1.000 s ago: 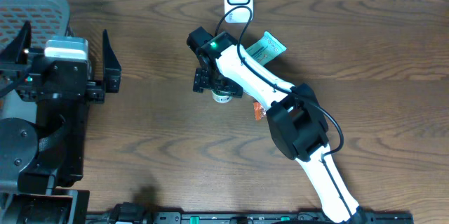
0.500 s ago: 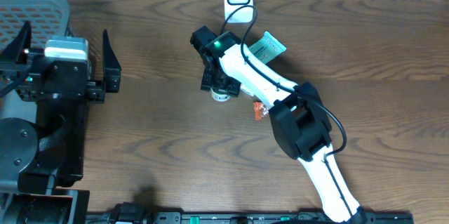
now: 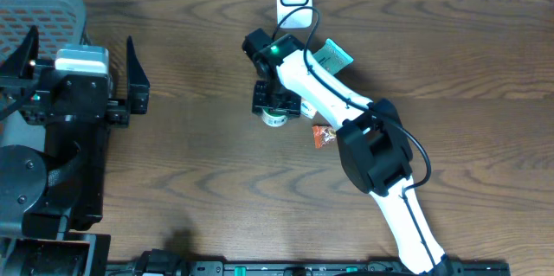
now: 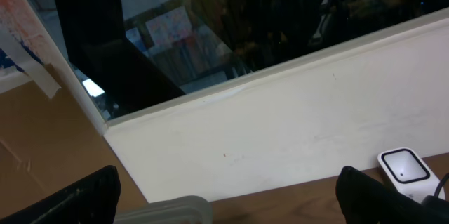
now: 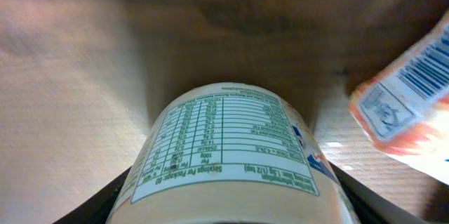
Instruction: Scan the item barcode
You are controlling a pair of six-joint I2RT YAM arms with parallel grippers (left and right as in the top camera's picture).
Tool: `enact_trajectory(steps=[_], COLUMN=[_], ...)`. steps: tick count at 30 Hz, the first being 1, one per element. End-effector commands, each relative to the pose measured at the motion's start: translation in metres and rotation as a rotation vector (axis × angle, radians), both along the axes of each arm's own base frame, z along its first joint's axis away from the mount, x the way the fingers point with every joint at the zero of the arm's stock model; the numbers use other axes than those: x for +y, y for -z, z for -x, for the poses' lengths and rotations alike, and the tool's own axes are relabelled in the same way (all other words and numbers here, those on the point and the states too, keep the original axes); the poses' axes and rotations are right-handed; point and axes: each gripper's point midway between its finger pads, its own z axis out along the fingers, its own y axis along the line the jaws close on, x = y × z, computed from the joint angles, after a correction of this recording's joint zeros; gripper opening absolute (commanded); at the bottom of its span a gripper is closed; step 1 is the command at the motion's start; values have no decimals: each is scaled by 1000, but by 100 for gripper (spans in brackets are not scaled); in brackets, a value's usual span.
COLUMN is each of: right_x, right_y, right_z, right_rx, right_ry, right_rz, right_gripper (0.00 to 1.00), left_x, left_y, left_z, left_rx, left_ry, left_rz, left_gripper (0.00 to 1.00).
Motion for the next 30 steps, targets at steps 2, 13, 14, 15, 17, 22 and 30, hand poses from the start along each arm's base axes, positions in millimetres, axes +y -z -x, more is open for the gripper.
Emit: enact_trajectory(steps=[2,13,14,15,17,22,30], right_x=[-16,-18,-22,-25,-34,-60,-73], right_y=[19,-33,-37,-41,-49,-69,-98], right_z=[15,18,17,16,14,16,1], right_rx=[116,303,312,320,335,376,312], right_ry=[-108,-6,5,9,18,19,-9], right_rz=[-7,-277,-281,-291,-291,-290,-410], right_gripper=[45,48,48,48,46,38,44], left_x=[1,1,1,1,1,2,2], left_y=[-5,-9,-11,-13,-15,-17,-16], left_z=[4,4,5,5,7,11,11], left_rx=[-13,-30,-39,-46,-54,-63,-58], left_ry=[-6,-8,-8,-8,-8,-8,-8], left_rz=[-8,-18,-17,-16,-15,-15,-15], left_gripper=[98,98,98,98,98,98,98])
